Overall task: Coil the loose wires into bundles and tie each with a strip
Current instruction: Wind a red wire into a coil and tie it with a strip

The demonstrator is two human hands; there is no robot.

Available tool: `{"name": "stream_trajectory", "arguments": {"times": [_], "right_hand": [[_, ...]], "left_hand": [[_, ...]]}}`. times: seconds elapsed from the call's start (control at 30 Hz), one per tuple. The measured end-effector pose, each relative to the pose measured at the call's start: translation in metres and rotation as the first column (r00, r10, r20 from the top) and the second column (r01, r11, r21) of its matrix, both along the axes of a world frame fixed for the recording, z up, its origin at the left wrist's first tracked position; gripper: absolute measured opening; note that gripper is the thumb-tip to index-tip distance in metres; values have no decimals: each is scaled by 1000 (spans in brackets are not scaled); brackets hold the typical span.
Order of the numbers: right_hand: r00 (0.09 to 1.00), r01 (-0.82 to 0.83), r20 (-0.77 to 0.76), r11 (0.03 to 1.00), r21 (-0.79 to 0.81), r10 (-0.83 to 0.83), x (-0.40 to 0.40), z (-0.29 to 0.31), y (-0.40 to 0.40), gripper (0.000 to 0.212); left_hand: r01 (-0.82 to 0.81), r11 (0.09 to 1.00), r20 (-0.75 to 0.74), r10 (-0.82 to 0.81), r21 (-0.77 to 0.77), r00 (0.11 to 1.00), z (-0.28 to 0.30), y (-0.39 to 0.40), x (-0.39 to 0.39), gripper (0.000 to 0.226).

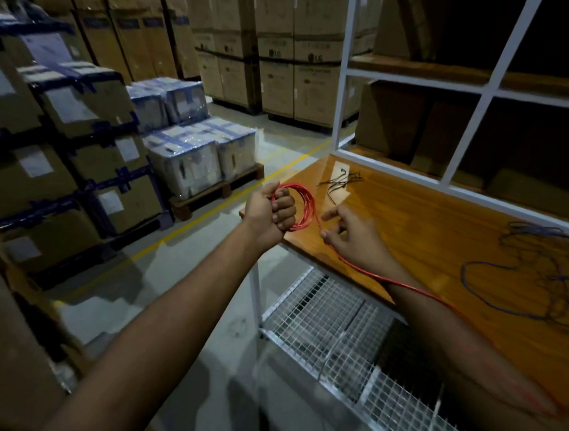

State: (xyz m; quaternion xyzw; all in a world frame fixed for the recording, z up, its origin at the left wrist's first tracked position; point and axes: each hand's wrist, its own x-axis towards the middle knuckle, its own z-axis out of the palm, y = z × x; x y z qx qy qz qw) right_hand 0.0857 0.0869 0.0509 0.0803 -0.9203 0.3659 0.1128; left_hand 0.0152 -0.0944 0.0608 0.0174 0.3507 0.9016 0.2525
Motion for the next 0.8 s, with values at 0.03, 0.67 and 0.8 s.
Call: {"name": "stream_trajectory", "arguments": {"times": [0.03, 0.67, 0.8], "right_hand": [[1000, 0, -25, 1000, -27, -1, 4, -3, -2, 23], [908, -38, -406, 987, 159, 100, 32, -50, -19, 10], [894, 2, -448, 1000, 26, 9, 36, -53, -23, 8]], "left_hand": [[-3, 1000, 14, 3, 14, 1000, -4, 0, 0, 50], [-30, 990, 106, 16, 137, 994, -47, 32, 18, 41], [-3, 978, 115, -21, 206, 993, -48, 33, 21, 41]]}}
